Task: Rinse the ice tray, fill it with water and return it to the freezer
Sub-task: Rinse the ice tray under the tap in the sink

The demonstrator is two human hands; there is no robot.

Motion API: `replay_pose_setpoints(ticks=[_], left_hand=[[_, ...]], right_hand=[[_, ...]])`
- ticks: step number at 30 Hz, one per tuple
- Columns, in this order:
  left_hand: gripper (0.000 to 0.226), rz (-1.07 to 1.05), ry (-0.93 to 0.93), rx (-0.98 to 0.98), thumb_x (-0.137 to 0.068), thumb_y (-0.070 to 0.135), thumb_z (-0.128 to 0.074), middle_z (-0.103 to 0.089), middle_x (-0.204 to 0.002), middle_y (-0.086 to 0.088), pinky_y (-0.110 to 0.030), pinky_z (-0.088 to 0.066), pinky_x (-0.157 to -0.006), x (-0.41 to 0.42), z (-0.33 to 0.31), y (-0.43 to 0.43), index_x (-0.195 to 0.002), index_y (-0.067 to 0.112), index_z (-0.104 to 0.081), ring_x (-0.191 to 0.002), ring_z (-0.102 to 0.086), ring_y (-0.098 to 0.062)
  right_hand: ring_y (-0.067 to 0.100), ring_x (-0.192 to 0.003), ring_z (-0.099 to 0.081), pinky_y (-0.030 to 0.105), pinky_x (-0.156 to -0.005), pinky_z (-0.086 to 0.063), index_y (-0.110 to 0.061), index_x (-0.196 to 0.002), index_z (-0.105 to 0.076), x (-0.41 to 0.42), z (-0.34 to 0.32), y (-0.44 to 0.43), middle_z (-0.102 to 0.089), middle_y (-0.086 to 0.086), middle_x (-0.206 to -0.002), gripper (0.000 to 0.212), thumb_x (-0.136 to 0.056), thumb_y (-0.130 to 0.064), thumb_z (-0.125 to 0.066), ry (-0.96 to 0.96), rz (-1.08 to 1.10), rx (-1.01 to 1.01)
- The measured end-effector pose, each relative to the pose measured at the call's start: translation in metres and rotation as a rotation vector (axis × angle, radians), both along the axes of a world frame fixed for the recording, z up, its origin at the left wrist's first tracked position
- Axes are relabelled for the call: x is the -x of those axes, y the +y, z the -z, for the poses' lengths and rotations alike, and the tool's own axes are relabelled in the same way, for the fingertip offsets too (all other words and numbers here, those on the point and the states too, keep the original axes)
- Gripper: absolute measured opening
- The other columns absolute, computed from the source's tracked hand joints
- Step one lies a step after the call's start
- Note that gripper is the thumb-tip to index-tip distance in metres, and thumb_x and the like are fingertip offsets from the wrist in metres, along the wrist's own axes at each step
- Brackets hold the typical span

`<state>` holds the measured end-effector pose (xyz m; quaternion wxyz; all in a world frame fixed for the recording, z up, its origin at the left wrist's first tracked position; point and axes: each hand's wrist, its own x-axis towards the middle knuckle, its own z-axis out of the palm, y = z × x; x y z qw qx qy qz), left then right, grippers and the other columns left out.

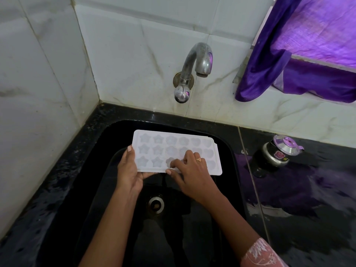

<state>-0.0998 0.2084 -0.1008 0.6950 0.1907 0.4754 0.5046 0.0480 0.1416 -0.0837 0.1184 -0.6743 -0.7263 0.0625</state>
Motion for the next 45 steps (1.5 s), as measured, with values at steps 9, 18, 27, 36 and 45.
replay_pose_setpoints(ticks=[9, 18, 27, 36, 45], left_hand=[[0.038, -0.004, 0.015, -0.007, -0.098, 0.041, -0.036, -0.066, -0.104, -0.008, -0.042, -0.058, -0.052, 0.004, 0.003, -0.001, -0.122, 0.017, -0.053, -0.090, -0.065, -0.027], [0.035, 0.002, -0.006, 0.013, -0.098, 0.040, -0.037, -0.066, -0.102, -0.007, -0.045, -0.059, -0.057, -0.001, 0.002, -0.003, -0.118, 0.018, -0.054, -0.090, -0.066, -0.027], [0.026, -0.019, -0.024, 0.009, -0.098, 0.038, -0.038, -0.068, -0.094, -0.005, -0.036, -0.056, -0.048, -0.001, 0.003, -0.004, -0.103, 0.021, -0.057, -0.079, -0.067, -0.024], [0.033, -0.010, -0.033, 0.013, -0.098, 0.038, -0.037, -0.066, -0.100, -0.008, -0.034, -0.055, -0.046, -0.001, 0.003, -0.005, -0.117, 0.016, -0.053, -0.083, -0.066, -0.027], [0.030, -0.023, -0.014, 0.007, -0.097, 0.040, -0.039, -0.067, -0.099, -0.007, -0.030, -0.052, -0.042, 0.002, 0.002, -0.005, -0.109, 0.019, -0.056, -0.082, -0.066, -0.025]], right_hand=[[0.012, -0.091, -0.029, 0.028, -0.079, -0.021, -0.029, -0.124, -0.049, 0.005, 0.003, -0.002, -0.029, -0.004, -0.096, 0.058, -0.085, -0.058, -0.017, 0.029, -0.015, 0.020], [0.014, -0.085, -0.034, 0.030, -0.076, -0.026, -0.020, -0.114, -0.054, 0.008, -0.004, -0.004, -0.042, 0.002, -0.094, 0.047, -0.090, -0.048, -0.025, 0.019, 0.026, -0.095], [0.021, -0.091, -0.042, 0.031, -0.077, -0.028, -0.025, -0.123, -0.052, 0.026, 0.002, 0.005, -0.045, 0.008, -0.099, 0.053, -0.086, -0.051, -0.025, -0.008, -0.090, 0.015], [0.025, -0.090, -0.045, 0.035, -0.076, -0.032, -0.024, -0.114, -0.057, 0.025, 0.002, 0.008, -0.048, 0.009, -0.096, 0.045, -0.088, -0.050, -0.030, -0.015, -0.068, -0.003], [0.022, -0.091, -0.043, 0.033, -0.078, -0.031, -0.025, -0.117, -0.055, 0.033, 0.005, 0.009, -0.047, 0.008, -0.099, 0.055, -0.085, -0.057, -0.023, 0.026, -0.045, 0.015]])
